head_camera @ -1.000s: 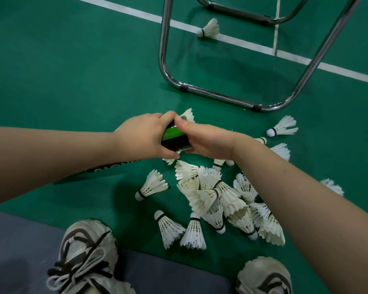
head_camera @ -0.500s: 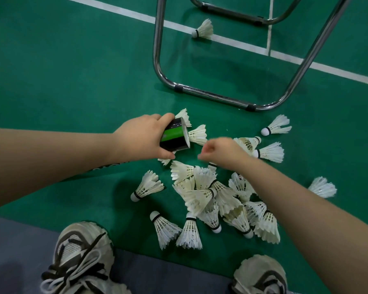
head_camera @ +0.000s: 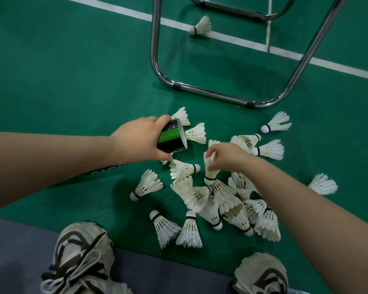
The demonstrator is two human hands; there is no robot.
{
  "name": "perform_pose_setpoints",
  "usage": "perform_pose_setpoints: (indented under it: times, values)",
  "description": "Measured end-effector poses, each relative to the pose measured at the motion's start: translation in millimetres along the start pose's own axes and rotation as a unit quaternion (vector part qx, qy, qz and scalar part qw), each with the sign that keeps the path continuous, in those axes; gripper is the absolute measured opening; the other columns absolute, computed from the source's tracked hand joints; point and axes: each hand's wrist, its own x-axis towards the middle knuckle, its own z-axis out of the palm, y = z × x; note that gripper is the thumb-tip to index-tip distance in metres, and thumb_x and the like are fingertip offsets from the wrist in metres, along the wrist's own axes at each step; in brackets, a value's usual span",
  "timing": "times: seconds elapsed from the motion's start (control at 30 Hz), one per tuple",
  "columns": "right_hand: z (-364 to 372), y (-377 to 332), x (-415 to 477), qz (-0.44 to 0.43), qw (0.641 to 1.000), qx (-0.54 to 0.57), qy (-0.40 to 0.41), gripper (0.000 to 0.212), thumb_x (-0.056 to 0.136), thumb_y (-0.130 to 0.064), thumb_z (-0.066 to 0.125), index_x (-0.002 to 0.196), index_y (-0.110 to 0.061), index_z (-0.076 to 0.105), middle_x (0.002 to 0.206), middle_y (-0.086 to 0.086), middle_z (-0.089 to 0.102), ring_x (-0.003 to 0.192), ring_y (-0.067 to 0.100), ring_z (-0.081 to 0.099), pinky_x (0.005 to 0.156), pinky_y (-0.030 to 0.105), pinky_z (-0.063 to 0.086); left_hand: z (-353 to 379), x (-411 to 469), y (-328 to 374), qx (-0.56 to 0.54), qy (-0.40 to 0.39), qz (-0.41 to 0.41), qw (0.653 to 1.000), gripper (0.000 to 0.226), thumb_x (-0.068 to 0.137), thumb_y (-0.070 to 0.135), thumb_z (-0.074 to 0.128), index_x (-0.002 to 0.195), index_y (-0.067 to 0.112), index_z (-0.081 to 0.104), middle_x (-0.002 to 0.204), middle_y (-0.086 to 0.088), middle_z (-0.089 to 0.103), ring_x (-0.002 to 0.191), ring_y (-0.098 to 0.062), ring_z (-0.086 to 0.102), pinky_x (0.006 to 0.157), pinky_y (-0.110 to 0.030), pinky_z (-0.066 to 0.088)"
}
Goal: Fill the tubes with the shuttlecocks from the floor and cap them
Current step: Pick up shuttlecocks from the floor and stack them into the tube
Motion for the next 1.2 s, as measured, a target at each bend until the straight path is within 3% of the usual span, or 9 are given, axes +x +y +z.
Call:
perform_pose_setpoints:
  times: [0.13, 0.2, 0.33, 0.47, 0.57, 0.73, 0.9, 1.07, 1.2]
  values:
    - [-18.9, 4.5, 0.4, -0.013, 0.998, 0.048, 0.046, 0.037, 0.084, -0.021, 0.064, 0.12, -0.02, 0.058, 0.104, -0.003, 0.058, 0.084, 0.011, 0.056, 0.067, 0.022, 0.045, 0.8, 2.3, 1.6, 0.005, -0.007, -0.004, 1.0, 0.083, 0.065, 0.063, 0.069, 0.128, 0.022, 0.032, 0.107, -0.002, 0.056, 0.092, -0.021, 0.054, 0.075, -0.039, 0.051]
    - [-30.1, 1.1, -2.2, -0.029, 0.984, 0.151, 0.089, 0.036, 0.083, -0.019, 0.064, 0.119, -0.016, 0.058, 0.103, -0.001, 0.06, 0.081, 0.009, 0.056, 0.069, 0.022, 0.049, 0.7, 3.2, 3.1, 0.003, -0.007, -0.002, 1.0, 0.084, 0.065, 0.062, 0.069, 0.128, 0.022, 0.032, 0.108, -0.002, 0.056, 0.092, -0.021, 0.054, 0.074, -0.038, 0.051]
    - [-45.1, -12.5, -8.9, -0.037, 0.902, 0.398, 0.167, 0.02, 0.084, -0.015, 0.065, 0.104, -0.014, 0.061, 0.097, 0.003, 0.065, 0.086, 0.017, 0.064, 0.079, 0.028, 0.052, 0.0, 4.4, 7.6, 0.003, -0.006, 0.002, 1.0, 0.083, 0.066, 0.062, 0.069, 0.129, 0.022, 0.032, 0.107, -0.001, 0.056, 0.09, -0.02, 0.053, 0.072, -0.036, 0.05]
    - [-40.9, -32.1, -20.8, -0.062, 0.85, 0.503, 0.146, 0.007, 0.087, -0.01, 0.06, 0.083, -0.015, 0.058, 0.084, 0.003, 0.063, 0.08, 0.019, 0.058, 0.078, 0.032, 0.05, 0.0, 5.4, 11.8, -0.008, -0.012, -0.001, 1.0, 0.083, 0.065, 0.062, 0.069, 0.129, 0.023, 0.032, 0.106, -0.002, 0.056, 0.089, -0.02, 0.055, 0.073, -0.037, 0.051]
    - [-27.3, -43.6, -26.2, -0.084, 0.864, 0.493, 0.063, 0.004, 0.091, -0.017, 0.056, 0.09, -0.016, 0.06, 0.089, 0.003, 0.062, 0.087, 0.019, 0.059, 0.088, 0.036, 0.05, -0.8, 6.2, 18.0, -0.017, -0.009, -0.005, 1.0, 0.08, 0.065, 0.061, 0.07, 0.125, 0.022, 0.034, 0.104, -0.003, 0.057, 0.087, -0.021, 0.056, 0.072, -0.037, 0.051]
    - [-22.0, -49.3, -34.4, -0.103, 0.888, 0.438, -0.093, 0.026, 0.094, -0.043, 0.046, 0.111, -0.025, 0.056, 0.111, -0.002, 0.064, 0.111, 0.014, 0.058, 0.103, 0.04, 0.038, -0.9, 5.0, 28.0, -0.013, -0.007, 0.017, 1.0, 0.078, 0.066, 0.059, 0.07, 0.125, 0.023, 0.034, 0.102, -0.002, 0.057, 0.084, -0.019, 0.053, 0.068, -0.032, 0.047]
    - [-26.6, -44.3, -37.6, -0.151, 0.865, 0.422, -0.225, 0.031, 0.086, -0.04, 0.056, 0.11, -0.02, 0.056, 0.104, -0.008, 0.065, 0.103, 0.009, 0.058, 0.107, 0.041, 0.036, -1.9, 0.2, 30.2, -0.003, -0.004, 0.065, 0.998, 0.075, 0.065, 0.06, 0.07, 0.122, 0.023, 0.037, 0.109, 0.002, 0.057, 0.094, -0.019, 0.054, 0.069, -0.032, 0.045]
    - [-18.4, -50.3, -34.2, -0.15, 0.851, 0.452, -0.222, 0.032, 0.08, -0.04, 0.056, 0.106, -0.021, 0.058, 0.099, -0.004, 0.065, 0.098, 0.012, 0.059, 0.103, 0.038, 0.038, -3.7, 2.8, 34.9, 0.02, -0.011, 0.071, 0.997, 0.075, 0.065, 0.062, 0.067, 0.122, 0.023, 0.037, 0.105, 0.004, 0.056, 0.095, -0.019, 0.053, 0.064, -0.028, 0.037]
    - [-27.2, -47.8, -36.4, -0.147, 0.855, 0.464, -0.179, 0.031, 0.093, -0.037, 0.049, 0.114, -0.015, 0.052, 0.101, 0.001, 0.062, 0.095, 0.013, 0.061, 0.095, 0.029, 0.048, -6.2, 9.4, 41.0, -0.007, -0.003, 0.063, 0.998, 0.076, 0.065, 0.062, 0.067, 0.124, 0.024, 0.038, 0.105, 0.002, 0.057, 0.089, -0.019, 0.054, 0.065, -0.03, 0.043]
